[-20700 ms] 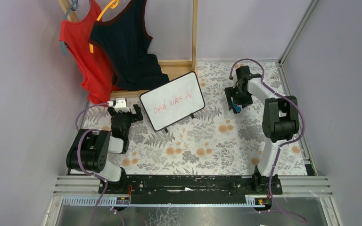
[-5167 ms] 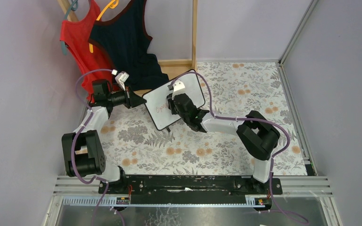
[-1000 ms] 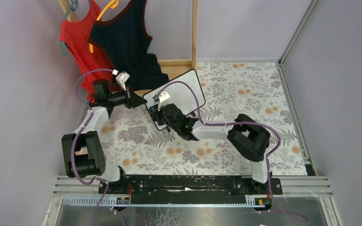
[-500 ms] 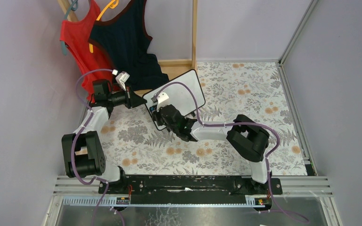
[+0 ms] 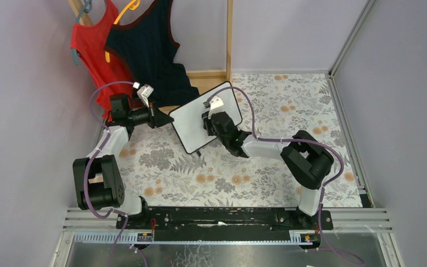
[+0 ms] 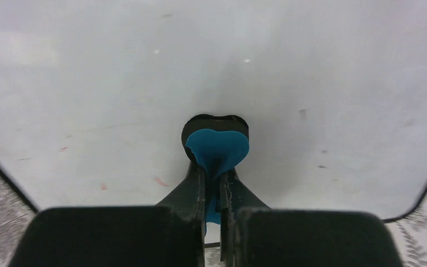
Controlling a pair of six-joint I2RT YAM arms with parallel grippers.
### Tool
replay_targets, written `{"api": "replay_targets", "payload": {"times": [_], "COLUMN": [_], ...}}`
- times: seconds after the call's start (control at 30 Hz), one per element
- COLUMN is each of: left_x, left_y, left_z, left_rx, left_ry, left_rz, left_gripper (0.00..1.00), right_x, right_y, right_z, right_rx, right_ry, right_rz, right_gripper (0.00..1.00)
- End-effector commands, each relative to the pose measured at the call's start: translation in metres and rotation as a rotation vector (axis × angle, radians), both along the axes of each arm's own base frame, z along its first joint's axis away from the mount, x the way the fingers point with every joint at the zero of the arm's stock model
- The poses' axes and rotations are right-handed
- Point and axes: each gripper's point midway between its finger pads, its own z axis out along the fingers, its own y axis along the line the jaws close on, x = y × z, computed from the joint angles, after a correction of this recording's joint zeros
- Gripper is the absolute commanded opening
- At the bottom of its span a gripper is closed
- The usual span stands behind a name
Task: Erase the whiteboard
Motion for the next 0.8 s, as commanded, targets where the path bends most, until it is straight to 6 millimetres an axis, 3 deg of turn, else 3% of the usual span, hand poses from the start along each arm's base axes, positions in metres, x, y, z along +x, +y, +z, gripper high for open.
{"api": "replay_targets", "payload": {"times": [0.0,0.13,0.27,0.63,0.77], "left_x": [0.002,0.002,0.002,0.002,0.001], "left_y": [0.002,0.001,0.001,0.001,0.001], "left_z": [0.012,0.012,0.012,0.011,0.011], "left_rx": [0.031,0.030,0.030,0.026,0.027], "left_ry": [-0.068,-0.067,-0.067,-0.059,-0.061], "left_rz": [-0.011,-0.012,-0.011,-0.013,-0.011], "left_gripper": [0.00,0.00,0.00,0.00,0.00], "right_x": [0.031,0.028,0.021,-0.030,-0.041], "right_y": [-0.049,-0.045,-0.029,0.054,0.075], "right_z": [0.016,0.021,0.021,0.033,0.037], "right_rx": [-0.047,-0.023,0.032,0.072,0.096], "right_ry": [-0.067,-0.065,-0.035,-0.053,-0.055], "right_rz": [-0.159,-0.139,-0.089,0.059,0.095], "right_gripper": [0.00,0.00,0.00,0.00,0.00]}}
